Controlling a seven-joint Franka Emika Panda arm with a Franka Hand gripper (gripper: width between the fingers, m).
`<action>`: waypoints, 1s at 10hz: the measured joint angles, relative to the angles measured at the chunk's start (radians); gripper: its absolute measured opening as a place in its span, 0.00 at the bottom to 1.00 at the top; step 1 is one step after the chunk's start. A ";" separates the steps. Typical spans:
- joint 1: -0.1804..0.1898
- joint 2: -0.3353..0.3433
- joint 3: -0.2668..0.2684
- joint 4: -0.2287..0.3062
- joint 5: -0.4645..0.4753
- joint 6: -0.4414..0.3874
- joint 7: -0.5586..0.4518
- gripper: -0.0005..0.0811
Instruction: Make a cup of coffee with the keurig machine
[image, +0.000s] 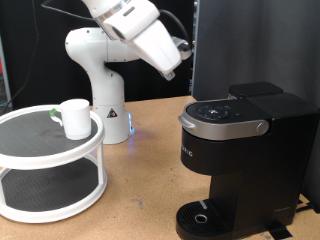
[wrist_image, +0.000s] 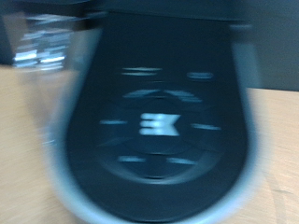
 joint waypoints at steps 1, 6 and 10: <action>0.000 -0.010 0.005 -0.037 0.077 0.087 0.050 0.01; -0.024 -0.084 -0.038 -0.132 0.088 0.013 0.084 0.01; -0.047 -0.147 -0.074 -0.163 0.010 -0.096 0.026 0.01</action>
